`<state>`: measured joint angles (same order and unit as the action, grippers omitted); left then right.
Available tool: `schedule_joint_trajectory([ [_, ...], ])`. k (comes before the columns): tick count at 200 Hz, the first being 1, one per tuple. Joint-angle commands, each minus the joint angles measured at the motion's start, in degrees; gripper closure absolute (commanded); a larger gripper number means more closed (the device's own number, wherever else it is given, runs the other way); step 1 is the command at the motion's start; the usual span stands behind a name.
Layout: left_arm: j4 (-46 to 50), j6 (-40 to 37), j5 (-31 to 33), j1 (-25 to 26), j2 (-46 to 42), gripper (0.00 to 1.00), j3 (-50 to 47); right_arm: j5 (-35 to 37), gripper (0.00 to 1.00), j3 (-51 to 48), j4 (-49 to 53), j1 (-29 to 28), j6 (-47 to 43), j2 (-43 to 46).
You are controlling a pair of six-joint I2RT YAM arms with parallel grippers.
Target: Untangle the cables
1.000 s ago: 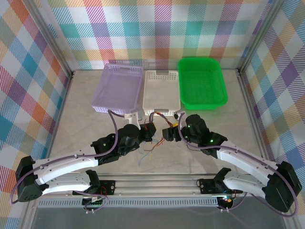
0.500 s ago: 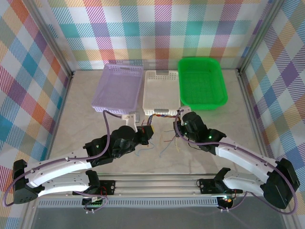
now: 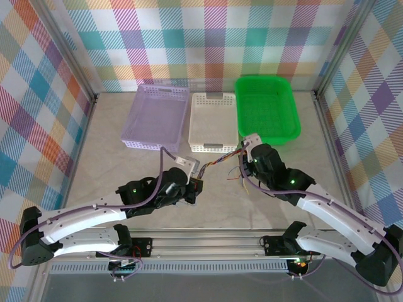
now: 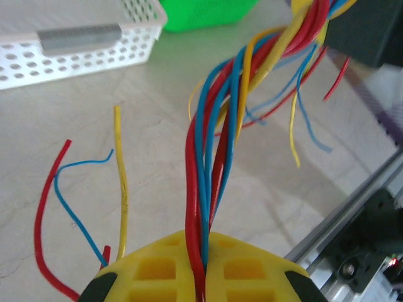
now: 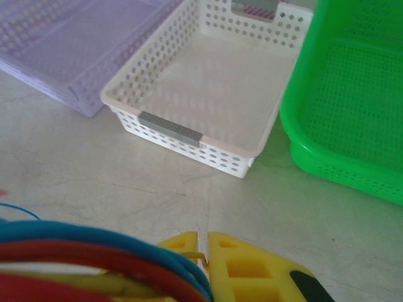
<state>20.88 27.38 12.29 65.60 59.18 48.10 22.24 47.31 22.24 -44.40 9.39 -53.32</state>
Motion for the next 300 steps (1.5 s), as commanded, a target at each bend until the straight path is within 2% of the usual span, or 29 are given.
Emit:
schedule_joint_trajectory([
  [1, 3.02, -4.95, -7.09, 0.32, 1.02, 1.0, -2.8, -4.48, 1.0, 1.91, -2.36, 0.28, -0.42, 3.3],
  [25, -0.02, -5.22, -12.19, 0.15, 1.77, 1.0, -3.81, -8.24, 0.98, 2.35, -1.87, 0.33, -0.17, 2.79],
  [55, 0.0, -5.47, -12.31, -0.18, 0.95, 1.0, -2.97, -9.74, 0.94, 2.22, -1.15, 0.28, 0.03, 2.04],
  [113, -3.95, 0.11, -7.89, -2.59, -4.5, 1.0, -4.63, -11.83, 0.55, 3.23, 2.41, 0.28, 1.88, 2.51],
  [165, -6.96, 9.8, -3.93, -5.23, -7.22, 1.0, -5.79, -16.45, 0.37, 5.25, 6.96, 0.28, 5.05, 5.16],
  [188, -6.47, 14.11, -2.88, -6.4, -7.11, 1.0, -5.42, -19.64, 0.34, 5.83, 8.8, 0.28, 7.7, 8.24],
  [209, -7.0, 15.55, -3.77, -6.45, -6.06, 1.0, -4.35, -25.78, 0.32, 4.81, 7.56, 0.31, 11.76, 11.13],
  [234, -7.06, 16.56, -3.82, -6.45, -4.05, 1.0, -2.72, -33.9, 0.32, 3.25, 4.86, 0.28, 17.39, 10.4],
  [271, -9.47, 18.78, -3.94, -6.45, -2.01, 1.0, -2.19, -42.48, 0.35, -4.03, -9.5, 0.28, 28.45, 6.83],
  [300, -15.68, 20.9, -6.8, -6.37, -0.97, 1.0, -4.0, -43.77, 0.35, -9.93, -21.51, 0.28, 34.27, 5.88],
])
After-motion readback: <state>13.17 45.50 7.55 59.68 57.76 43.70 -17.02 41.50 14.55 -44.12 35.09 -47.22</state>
